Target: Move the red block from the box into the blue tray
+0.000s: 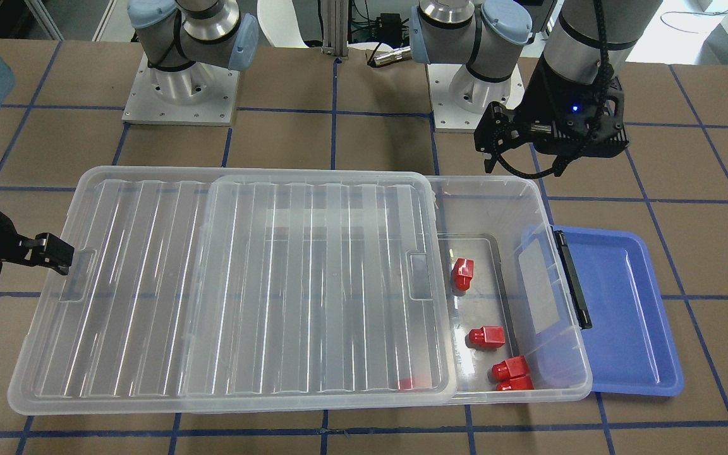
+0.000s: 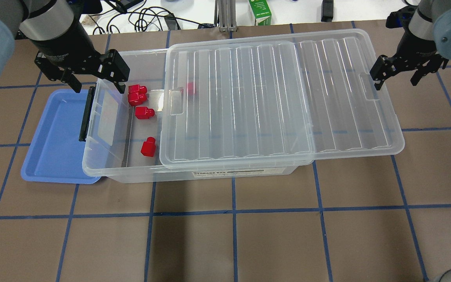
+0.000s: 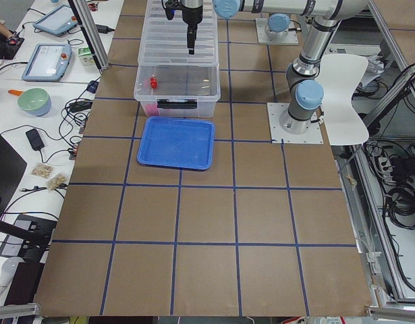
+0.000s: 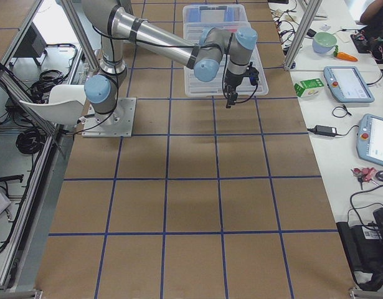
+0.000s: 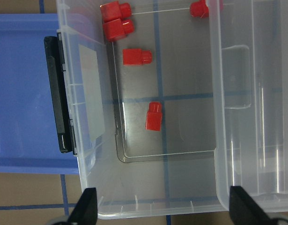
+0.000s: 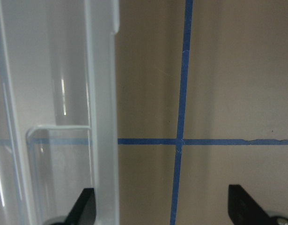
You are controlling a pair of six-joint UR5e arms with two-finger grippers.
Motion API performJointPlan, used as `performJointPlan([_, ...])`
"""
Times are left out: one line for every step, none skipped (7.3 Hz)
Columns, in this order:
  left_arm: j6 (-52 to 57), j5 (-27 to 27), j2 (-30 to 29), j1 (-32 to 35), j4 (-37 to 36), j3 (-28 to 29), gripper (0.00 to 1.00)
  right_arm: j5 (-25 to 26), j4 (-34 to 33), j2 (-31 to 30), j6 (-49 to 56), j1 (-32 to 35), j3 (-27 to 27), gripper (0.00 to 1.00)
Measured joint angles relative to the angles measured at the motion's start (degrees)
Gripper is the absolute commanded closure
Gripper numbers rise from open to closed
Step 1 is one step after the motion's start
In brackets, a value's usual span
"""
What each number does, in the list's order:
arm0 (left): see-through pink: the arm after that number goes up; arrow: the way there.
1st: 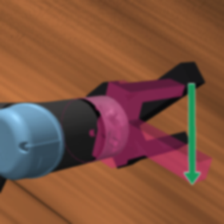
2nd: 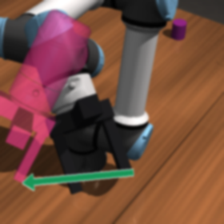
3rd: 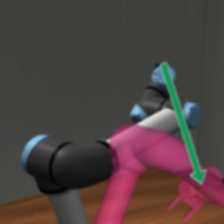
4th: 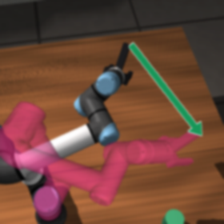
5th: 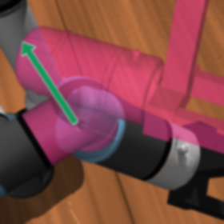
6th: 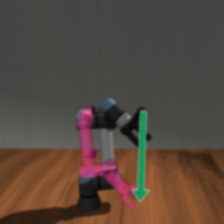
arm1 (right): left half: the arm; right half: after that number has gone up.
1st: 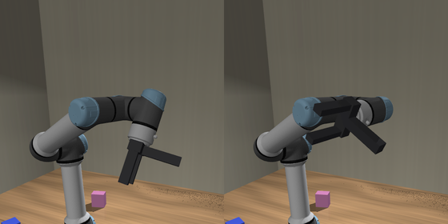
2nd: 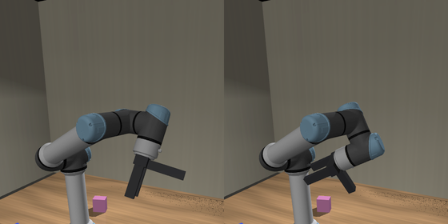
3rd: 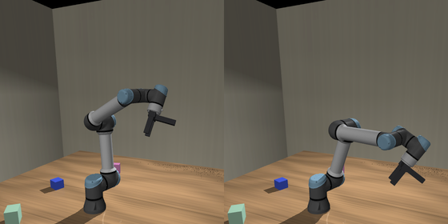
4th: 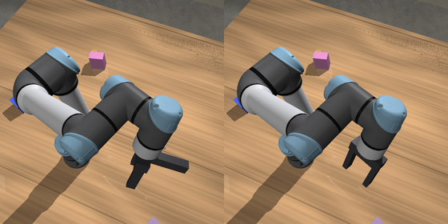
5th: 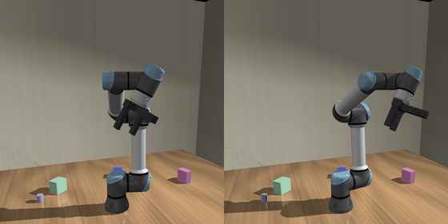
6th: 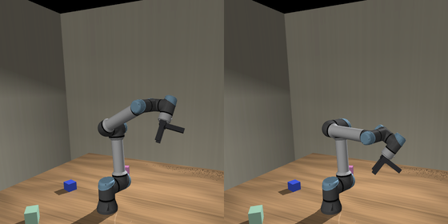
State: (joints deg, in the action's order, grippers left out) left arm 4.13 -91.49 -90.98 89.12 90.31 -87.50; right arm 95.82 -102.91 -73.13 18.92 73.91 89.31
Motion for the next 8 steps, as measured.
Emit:
performJointPlan([-0.02,0.00,-0.02,0.00,0.02,-0.01,0.00,0.73,0.00,-0.01,0.32,-0.39,-0.04,0.00])
performJointPlan([-0.06,0.00,-0.05,0.00,0.03,-0.03,0.00,1.29,0.11,-0.07,0.44,-0.94,-0.09,0.00])
performJointPlan([-0.08,0.00,-0.08,0.00,0.02,-0.04,0.00,1.37,0.26,-0.22,0.44,-1.22,-0.17,0.00])
performJointPlan([-0.07,0.00,-0.10,0.00,-0.02,-0.10,0.00,0.96,0.54,-0.68,0.33,-1.22,-0.29,0.00])
performJointPlan([-0.03,0.00,-0.11,0.00,-0.02,-0.18,0.00,0.39,1.28,-1.59,0.08,-1.13,-0.46,0.00])
performJointPlan([0.03,0.00,-0.10,0.00,0.01,-0.33,0.00,0.08,2.66,-2.88,-0.16,-1.06,-0.58,0.00])
performJointPlan([0.24,0.04,-0.37,-0.05,0.03,-0.56,0.00,-0.04,4.78,-4.88,-0.30,-1.03,-0.68,0.00])
performJointPlan([0.63,0.14,-0.98,-0.21,-0.03,-1.11,0.00,0.06,6.84,-7.31,-0.37,-1.14,-0.59,0.00])
